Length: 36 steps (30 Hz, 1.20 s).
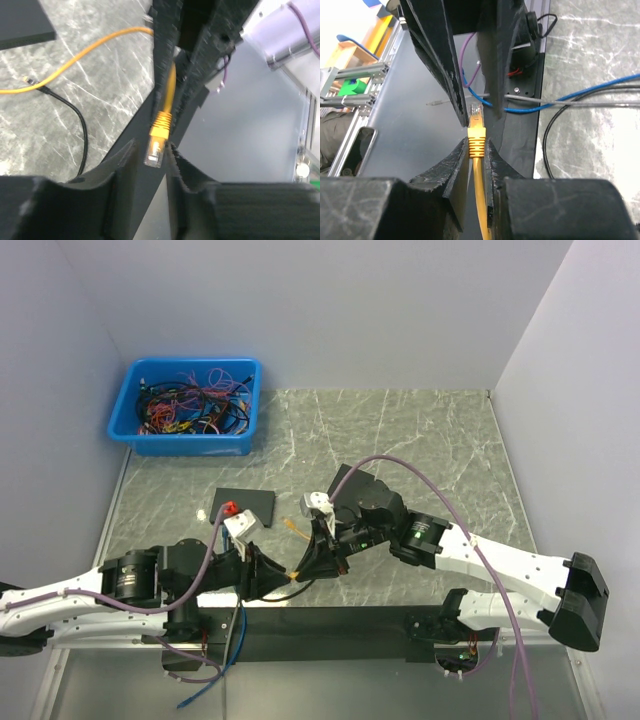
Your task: Insert the plug into the switch port
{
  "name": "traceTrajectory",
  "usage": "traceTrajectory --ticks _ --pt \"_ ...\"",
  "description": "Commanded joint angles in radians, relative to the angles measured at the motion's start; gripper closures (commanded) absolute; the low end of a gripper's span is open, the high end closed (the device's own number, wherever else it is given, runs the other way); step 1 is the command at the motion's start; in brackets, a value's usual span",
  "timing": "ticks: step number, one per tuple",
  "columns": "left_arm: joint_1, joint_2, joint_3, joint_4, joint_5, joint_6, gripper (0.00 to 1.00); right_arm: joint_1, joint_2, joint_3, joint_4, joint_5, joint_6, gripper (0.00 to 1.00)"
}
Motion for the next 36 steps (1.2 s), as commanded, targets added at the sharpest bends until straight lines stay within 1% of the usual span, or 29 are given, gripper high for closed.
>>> traceTrajectory --ticks 1,2,3,5,6,7,10,11,13,14,15,17,18,19,20,21,22,24,25,27,28,29,30,31,32,33,34,35,36 --pt "0.005 -0.018 0.036 0.015 -0.096 -0.026 0.63 0.011 -0.041 -0.005 -0.009 0.002 -0.001 1.0" --pt "0.003 -0.02 0.034 0.013 -0.103 -0.029 0.61 0.011 -0.046 -0.006 -0.009 0.013 0.0 1.0" --pt "0.005 -0.023 0.036 0.012 -0.107 -0.031 0.54 0.009 -0.058 -0.011 -0.009 0.025 0.002 1.0" --pt "0.005 -0.03 0.04 0.005 -0.122 -0.037 0.48 0.011 -0.076 -0.017 -0.009 0.089 0.01 1.0" --pt "0.005 -0.035 0.039 0.004 -0.129 -0.037 0.44 0.005 -0.101 -0.026 -0.01 0.117 0.02 1.0" --pt "0.003 -0.038 0.039 0.004 -0.135 -0.039 0.42 0.0 -0.113 -0.032 0.022 0.141 0.025 1.0" --pt "0.005 -0.056 0.039 0.001 -0.153 -0.043 0.34 -0.038 -0.182 -0.052 0.03 0.272 0.053 1.0" --pt "0.005 -0.064 0.039 0.001 -0.156 -0.043 0.33 -0.057 -0.222 -0.055 0.027 0.369 0.065 1.0" --pt "0.005 -0.066 0.037 0.001 -0.172 -0.046 0.32 -0.103 -0.268 -0.058 0.004 0.456 0.099 1.0" --pt "0.005 -0.06 0.039 -0.002 -0.179 -0.052 0.32 -0.117 -0.32 -0.045 0.001 0.555 0.108 1.0" --pt "0.005 -0.052 0.049 -0.021 -0.211 -0.062 0.33 -0.12 -0.348 -0.032 -0.062 0.61 0.103 1.0" --pt "0.005 -0.014 0.065 -0.039 -0.256 -0.092 0.34 -0.118 -0.424 -0.008 -0.116 0.78 0.108 1.0" --pt "0.005 0.002 0.075 -0.042 -0.305 -0.1 0.33 -0.12 -0.44 0.017 -0.168 0.96 0.117 1.0" --pt "0.005 0.018 0.08 -0.038 -0.331 -0.108 0.32 -0.118 -0.452 0.029 -0.195 1.055 0.131 1.0" --pt "0.005 0.046 0.083 -0.03 -0.369 -0.123 0.31 -0.121 -0.445 0.046 -0.228 1.135 0.143 1.0" --pt "0.005 0.061 0.088 -0.018 -0.395 -0.128 0.29 -0.12 -0.429 0.075 -0.29 1.31 0.157 1.0" --pt "0.005 0.077 0.088 0.008 -0.459 -0.132 0.27 -0.121 -0.406 0.086 -0.323 1.382 0.169 1.0" --pt "0.005 0.124 0.083 0.048 -0.515 -0.14 0.22 -0.13 -0.308 0.112 -0.402 1.488 0.23 1.0" --pt "0.008 0.143 0.08 0.07 -0.537 -0.135 0.2 -0.14 -0.272 0.118 -0.426 1.511 0.259 1.0" --pt "0.041 0.207 0.077 0.139 -0.538 -0.108 0.2 -0.172 -0.167 0.104 -0.438 1.49 0.344 1.0" --pt "0.105 0.232 0.075 0.168 -0.509 -0.092 0.2 -0.187 -0.14 0.089 -0.429 1.467 0.368 1.0" --pt "0.152 0.273 0.074 0.226 -0.415 -0.065 0.21 -0.204 -0.085 0.056 -0.417 1.408 0.394 1.0" --pt "0.202 0.292 0.057 0.264 -0.358 -0.056 0.22 -0.25 -0.06 0.035 -0.38 1.372 0.436 1.0" --pt "0.309 0.307 0.045 0.301 -0.3 -0.049 0.23 -0.273 -0.038 0.014 -0.357 1.338 0.453 1.0" --pt "0.359 0.334 0.03 0.383 -0.184 -0.04 0.24 -0.3 0.0 -0.027 -0.334 1.262 0.468 1.0" --pt "0.402 0.348 0.001 0.422 -0.147 -0.039 0.24 -0.346 0.017 -0.046 -0.284 1.226 0.493 1.0" --pt "0.476 0.364 -0.012 0.458 -0.115 -0.037 0.23 -0.37 0.034 -0.061 -0.265 1.197 0.505 1.0" --pt "0.509 0.4 -0.023 0.497 -0.086 -0.033 0.23 -0.385 0.066 -0.078 -0.251 1.162 0.514 1.0" --pt "0.54 0.425 -0.035 0.575 -0.016 -0.028 0.24 -0.393 0.083 -0.081 -0.233 1.166 0.523 1.0"
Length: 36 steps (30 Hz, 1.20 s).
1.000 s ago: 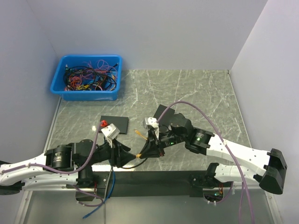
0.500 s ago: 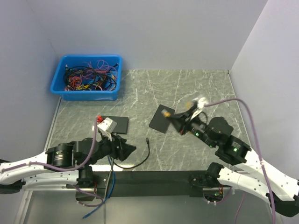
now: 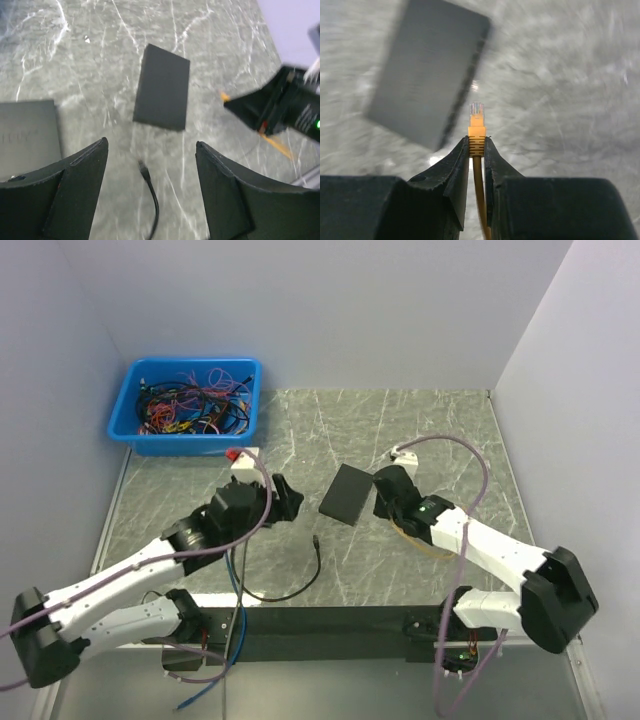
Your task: Insert the plug into the switch port
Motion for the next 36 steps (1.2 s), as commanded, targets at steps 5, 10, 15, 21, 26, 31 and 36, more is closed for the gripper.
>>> traceTrajectory --ticks 5,10,15,21,26,31,36 --pt "0.237 0.28 -0.011 0.446 0.366 0.075 0.27 -0.055 0.161 0.026 0.083 -0.023 0.092 1.0" --pt "0.315 0.582 0.083 0.611 0.481 0.101 0.31 -0.057 0.281 0.032 0.137 -0.101 0.092 1.0" --pt "0.377 0.774 0.141 0.726 0.598 0.093 0.34 -0.055 0.362 0.043 0.174 -0.153 0.076 1.0" --pt "0.4 0.953 0.221 0.795 0.693 0.113 0.36 -0.038 0.37 0.037 0.223 -0.198 0.049 1.0" --pt "0.4 1.045 0.259 0.835 0.755 0.121 0.36 0.034 0.395 0.04 0.296 -0.281 -0.028 1.0" --pt "0.404 1.073 0.255 0.815 0.746 0.135 0.38 0.13 0.433 0.058 0.304 -0.244 -0.045 1.0" --pt "0.415 1.065 0.23 0.812 0.732 0.152 0.38 0.13 0.39 0.043 0.252 -0.184 -0.029 1.0"
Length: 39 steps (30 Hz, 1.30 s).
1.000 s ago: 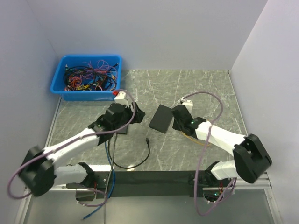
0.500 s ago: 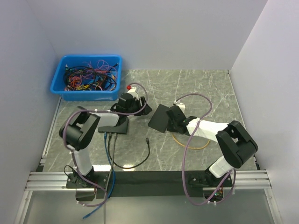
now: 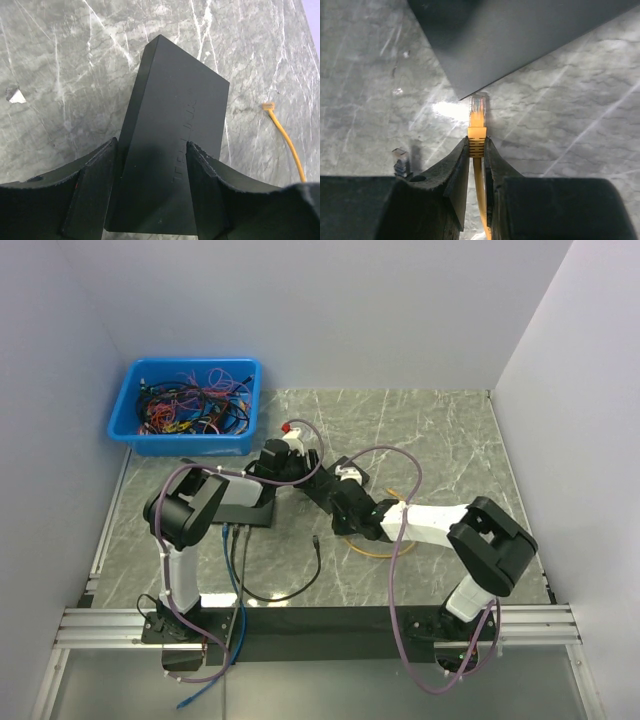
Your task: Insert the plug into the switch port
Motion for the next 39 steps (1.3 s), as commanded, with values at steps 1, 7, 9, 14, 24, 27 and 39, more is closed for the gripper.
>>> traceTrajectory --ticks 1,7,9,14,24,27,39 --pt "0.014 -0.003 -0.004 0.049 0.019 0.035 0.38 -0.006 -0.061 0.005 -0.033 0.071 0.002 1.0" --pt "0.037 0.027 0.005 0.101 0.053 0.036 0.38 -0.009 -0.192 -0.027 -0.134 0.194 0.015 1.0" --pt "0.037 0.04 0.017 0.119 0.066 0.036 0.38 -0.015 -0.218 -0.033 -0.134 0.194 0.007 1.0" --pt "0.038 0.066 0.037 0.147 0.106 0.044 0.39 -0.029 -0.19 -0.033 -0.108 0.173 -0.015 1.0" --pt "0.038 0.11 0.057 0.17 0.14 0.049 0.39 -0.035 -0.066 -0.006 -0.051 0.142 -0.018 1.0" --pt "0.038 0.119 0.063 0.17 0.143 0.053 0.39 -0.038 -0.052 0.0 -0.036 0.15 -0.018 1.0" --pt "0.038 0.167 0.146 0.098 0.211 0.062 0.39 -0.049 0.034 0.066 -0.004 0.174 0.016 1.0"
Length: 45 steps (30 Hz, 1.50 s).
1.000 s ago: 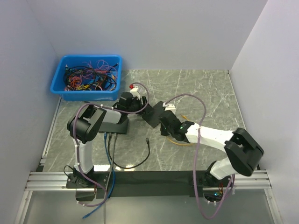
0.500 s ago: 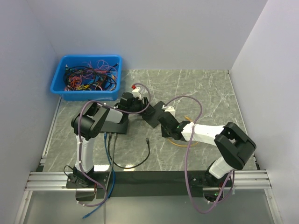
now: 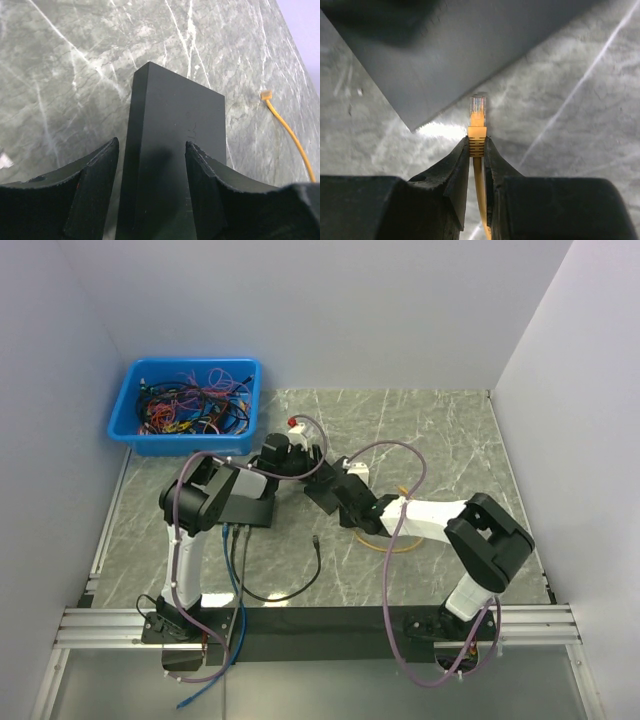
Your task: Insert the plug into the switch port
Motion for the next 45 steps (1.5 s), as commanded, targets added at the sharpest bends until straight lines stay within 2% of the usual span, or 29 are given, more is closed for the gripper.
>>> traceTrajectory --ticks 1,8,19,23,30,36,45 --pt "-0.001 0.016 0.046 -0.023 0.053 0.026 0.38 -0.014 0.028 0.061 0.027 0.04 0.025 1.0" --pt "-0.004 0.046 0.047 -0.035 0.116 0.032 0.4 -0.013 0.09 0.115 0.033 -0.015 0.028 1.0" --pt "-0.015 -0.059 -0.179 0.052 0.127 0.014 0.42 0.097 0.053 0.095 0.117 -0.11 -0.064 1.0" --pt "-0.016 -0.112 -0.269 0.124 0.087 -0.05 0.43 0.13 0.067 0.098 0.114 -0.118 -0.078 1.0" --pt "-0.015 -0.174 -0.383 0.115 -0.059 -0.061 0.45 0.131 0.021 0.061 0.085 -0.052 -0.076 1.0" --pt "-0.013 -0.14 -0.349 0.097 -0.06 -0.049 0.46 0.127 -0.015 0.06 0.011 -0.01 -0.063 1.0" --pt "-0.013 -0.134 -0.338 0.092 -0.062 -0.047 0.47 0.128 -0.035 0.05 0.059 -0.088 -0.078 1.0"
